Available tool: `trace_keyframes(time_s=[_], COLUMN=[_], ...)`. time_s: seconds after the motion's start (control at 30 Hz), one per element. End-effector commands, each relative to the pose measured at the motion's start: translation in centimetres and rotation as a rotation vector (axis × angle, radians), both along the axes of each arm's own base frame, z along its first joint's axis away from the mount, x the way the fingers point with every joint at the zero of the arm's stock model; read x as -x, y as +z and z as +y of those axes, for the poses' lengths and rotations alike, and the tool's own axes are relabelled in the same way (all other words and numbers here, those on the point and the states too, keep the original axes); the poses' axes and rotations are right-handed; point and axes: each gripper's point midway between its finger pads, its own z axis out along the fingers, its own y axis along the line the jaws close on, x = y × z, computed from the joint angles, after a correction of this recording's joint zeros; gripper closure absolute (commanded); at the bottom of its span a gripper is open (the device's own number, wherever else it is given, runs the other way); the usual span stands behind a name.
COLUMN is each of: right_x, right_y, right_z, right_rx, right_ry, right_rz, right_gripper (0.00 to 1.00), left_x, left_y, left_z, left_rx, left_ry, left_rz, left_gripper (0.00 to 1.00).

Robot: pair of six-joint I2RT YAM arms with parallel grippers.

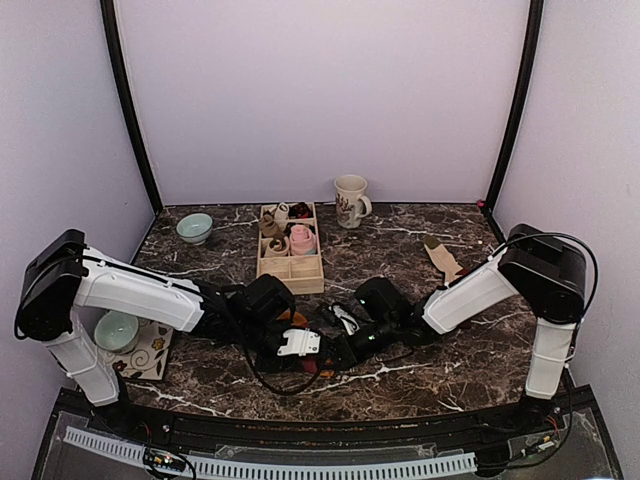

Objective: Roll the socks
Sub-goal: Roll the sock at the center of the board.

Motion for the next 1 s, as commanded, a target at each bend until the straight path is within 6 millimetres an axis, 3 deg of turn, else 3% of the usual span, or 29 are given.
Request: trace_keyframes(time_s=[0.0, 0.23, 0.37, 0.5, 0.53, 0.57, 0.6, 0.63, 0.67, 0.97], right_x=[4.4, 4.2, 3.3, 2.2, 1.8, 1.4, 0.9, 0.5, 0.0, -6.9], right_y=[-8.4, -8.1, -6.9, -4.9, -4.5, -4.1, -3.7, -3.3, -2.9, 1.2], right_z=[-7.6, -7.3, -6.6, -5.7, -5.7, -5.8, -5.9, -6.0, -6.2, -9.4], right_rx=[0.386, 0.356, 0.323, 0.269, 0.267, 0.271, 0.272, 0.273, 0.281, 0.348], right_ry=[-0.035, -0.041, -0.042, -0.047, -0.054, -0.063, -0.07, -0.077, -0.09, -0.333], right_rz=[0.194, 0.181, 0.125, 0.052, 0.031, 0.009, -0.016, -0.041, -0.066, -0.299], right_gripper=[1.0, 1.0, 0.88, 0.81, 0.8, 0.7, 0.47, 0.1, 0.02, 0.0], left_x=[-1.3, 0.4, 0.8, 1.1, 1.2, 1.3, 1.4, 1.4, 1.5, 2.3], left_y=[-0.2, -1.8, -3.3, -4.4, -4.6, -4.7, -4.8, -4.8, -4.9, -5.6], left_z=[-0.5, 0.1, 1.1, 1.8, 2.0, 2.1, 2.1, 2.1, 2.1, 2.5], left_rx=[0.015, -0.015, -0.052, -0.083, -0.091, -0.094, -0.096, -0.096, -0.099, -0.128], left_ry=[0.034, 0.004, -0.005, -0.023, -0.027, -0.031, -0.036, -0.04, -0.042, -0.076], left_rz=[-0.062, 0.025, 0.032, 0.037, 0.04, 0.041, 0.044, 0.047, 0.05, 0.088], left_gripper=[0.69, 0.72, 0.8, 0.99, 1.0, 1.0, 1.0, 1.0, 1.0, 1.0])
